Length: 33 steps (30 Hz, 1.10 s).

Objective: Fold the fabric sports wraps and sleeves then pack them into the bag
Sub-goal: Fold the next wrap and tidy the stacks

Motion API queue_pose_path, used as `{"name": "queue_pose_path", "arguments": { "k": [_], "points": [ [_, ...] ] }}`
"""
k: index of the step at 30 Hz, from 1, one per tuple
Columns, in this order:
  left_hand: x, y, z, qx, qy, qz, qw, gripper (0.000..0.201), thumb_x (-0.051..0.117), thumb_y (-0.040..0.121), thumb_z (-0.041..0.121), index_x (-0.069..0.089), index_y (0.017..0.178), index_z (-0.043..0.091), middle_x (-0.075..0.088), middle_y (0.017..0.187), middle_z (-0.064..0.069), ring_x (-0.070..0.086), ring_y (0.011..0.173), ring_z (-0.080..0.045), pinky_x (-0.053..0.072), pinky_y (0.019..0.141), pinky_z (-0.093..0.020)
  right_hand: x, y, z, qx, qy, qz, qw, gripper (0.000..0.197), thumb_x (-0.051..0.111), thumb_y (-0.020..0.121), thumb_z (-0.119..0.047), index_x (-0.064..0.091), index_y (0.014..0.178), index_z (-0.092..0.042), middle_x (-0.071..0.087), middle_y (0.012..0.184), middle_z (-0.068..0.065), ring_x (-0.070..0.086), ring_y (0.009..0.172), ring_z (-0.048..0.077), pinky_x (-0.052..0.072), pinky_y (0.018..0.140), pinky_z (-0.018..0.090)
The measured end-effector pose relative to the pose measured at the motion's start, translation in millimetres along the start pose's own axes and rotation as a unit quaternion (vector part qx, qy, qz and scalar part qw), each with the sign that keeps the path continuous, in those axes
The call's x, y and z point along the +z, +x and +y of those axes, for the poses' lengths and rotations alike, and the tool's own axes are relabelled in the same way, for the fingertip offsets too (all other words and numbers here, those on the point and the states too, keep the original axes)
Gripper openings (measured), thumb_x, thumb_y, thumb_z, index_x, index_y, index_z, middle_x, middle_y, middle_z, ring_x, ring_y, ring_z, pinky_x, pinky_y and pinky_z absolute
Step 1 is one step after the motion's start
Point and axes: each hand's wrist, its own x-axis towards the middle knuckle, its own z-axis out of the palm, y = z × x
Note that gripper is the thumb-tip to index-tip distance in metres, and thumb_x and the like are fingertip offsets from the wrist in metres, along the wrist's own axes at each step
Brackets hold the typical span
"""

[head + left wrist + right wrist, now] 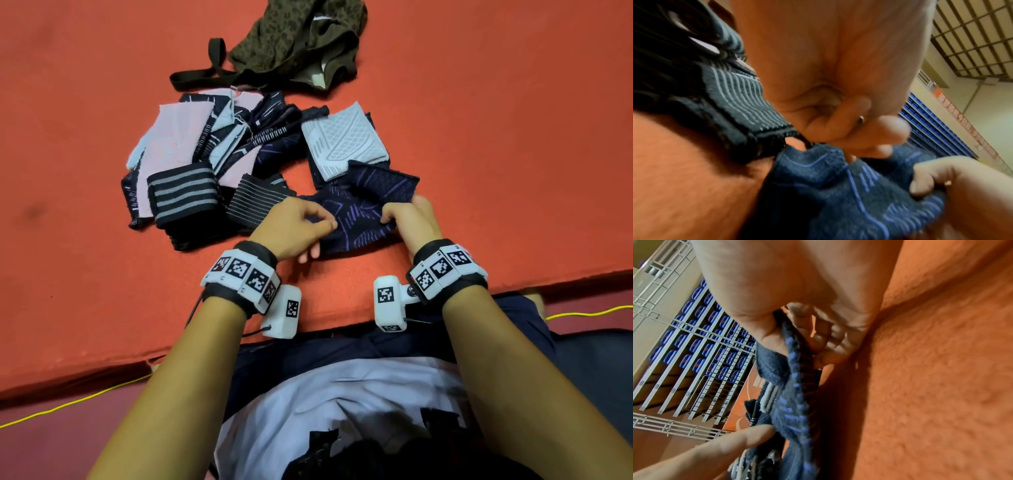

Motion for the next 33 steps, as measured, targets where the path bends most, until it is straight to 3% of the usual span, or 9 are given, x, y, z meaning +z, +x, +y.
{"name": "queue_pose_path", "arguments": {
  "k": [4,11,15,18,22,24,27,29,33],
  "points": [
    [19.5,17.9,-2.9,0.052,0.032,0.041,0.997,0.017,0.064,0.094,0.019,0.068,0.110,0.017,0.069,0.067,0.004,0.063,0.053,-0.007,0.047,0.055,-0.016,-4.4,-4.2,0.2,-0.012,0.005,0.001,1.000,0.021,0.060,0.048,-0.011,0.043,0.059,-0.020,0.046,0.062,0.000,0.044,0.064,0.019,0.035,0.062,0.038],
    [44.2,34.2,-8.4,0.108,0.140,0.021,0.984,0.035,0.064,0.093,0.022,0.064,0.128,0.020,0.058,0.101,0.002,0.058,0.079,-0.012,0.046,0.089,-0.024,-10.4,-9.7,2.8,-0.043,0.044,-0.012,0.998,0.020,0.068,0.057,-0.007,0.057,0.069,-0.018,0.059,0.070,0.002,0.056,0.070,0.019,0.047,0.071,0.037],
    [41.9,37.2,-8.0,0.106,0.142,0.018,0.984,0.033,0.060,0.096,0.020,0.063,0.129,0.016,0.060,0.099,0.002,0.060,0.084,-0.014,0.047,0.089,-0.025,-1.4,-12.5,-1.3,-0.081,-0.006,-0.098,0.992,0.029,0.065,0.076,0.008,0.066,0.091,-0.017,0.067,0.074,-0.008,0.060,0.068,0.010,0.050,0.064,0.023],
    [34.8,38.0,-17.1,0.042,-0.023,0.050,0.998,0.025,0.045,0.100,0.010,0.063,0.117,0.009,0.072,0.092,-0.008,0.072,0.080,-0.025,0.060,0.078,-0.040,11.3,-11.1,1.9,-0.113,-0.113,-0.157,0.975,0.026,0.067,0.079,0.005,0.064,0.096,-0.015,0.057,0.069,-0.014,0.049,0.060,0.005,0.040,0.057,0.019],
    [14.2,33.5,-29.0,0.034,-0.123,0.166,0.978,0.029,0.043,0.099,0.033,0.069,0.100,0.021,0.072,0.089,0.000,0.067,0.078,-0.019,0.057,0.076,-0.042,22.7,-9.0,9.1,-0.121,-0.167,-0.179,0.962,0.026,0.074,0.076,-0.001,0.069,0.093,-0.019,0.057,0.091,-0.005,0.046,0.063,0.007,0.039,0.060,0.011],
    [5.9,28.5,-26.5,0.015,-0.164,0.186,0.969,0.041,0.042,0.100,0.045,0.071,0.095,0.016,0.070,0.085,0.001,0.065,0.077,-0.020,0.055,0.075,-0.038,23.3,-8.1,7.0,-0.112,-0.175,-0.188,0.960,0.025,0.078,0.076,-0.005,0.071,0.098,-0.017,0.058,0.098,-0.001,0.049,0.068,0.009,0.040,0.060,0.009],
    [0.0,25.5,-27.6,0.019,-0.089,0.199,0.976,0.045,0.051,0.097,0.049,0.068,0.087,0.009,0.062,0.072,0.004,0.055,0.066,-0.014,0.046,0.069,-0.031,18.8,-6.3,2.5,-0.089,-0.176,-0.208,0.958,0.025,0.080,0.080,-0.014,0.071,0.104,-0.015,0.059,0.095,-0.004,0.051,0.069,0.006,0.041,0.061,0.009],
    [-1.9,24.3,-29.7,0.047,0.018,0.197,0.979,0.017,0.058,0.097,0.030,0.071,0.098,0.020,0.068,0.080,0.004,0.060,0.072,-0.011,0.046,0.074,-0.027,16.9,-5.3,0.3,-0.089,-0.158,-0.206,0.962,0.020,0.076,0.084,-0.023,0.072,0.103,-0.018,0.063,0.089,-0.009,0.055,0.069,-0.001,0.042,0.067,0.011],
    [-1.8,20.4,-26.1,0.043,0.092,0.209,0.973,0.023,0.061,0.094,0.020,0.067,0.116,0.019,0.064,0.082,0.003,0.059,0.079,-0.016,0.045,0.080,-0.027,17.6,5.2,9.5,-0.142,-0.205,-0.104,0.963,0.024,0.070,0.087,-0.029,0.068,0.112,-0.031,0.056,0.111,0.000,0.057,0.089,0.008,0.045,0.089,0.026]
  ]
}}
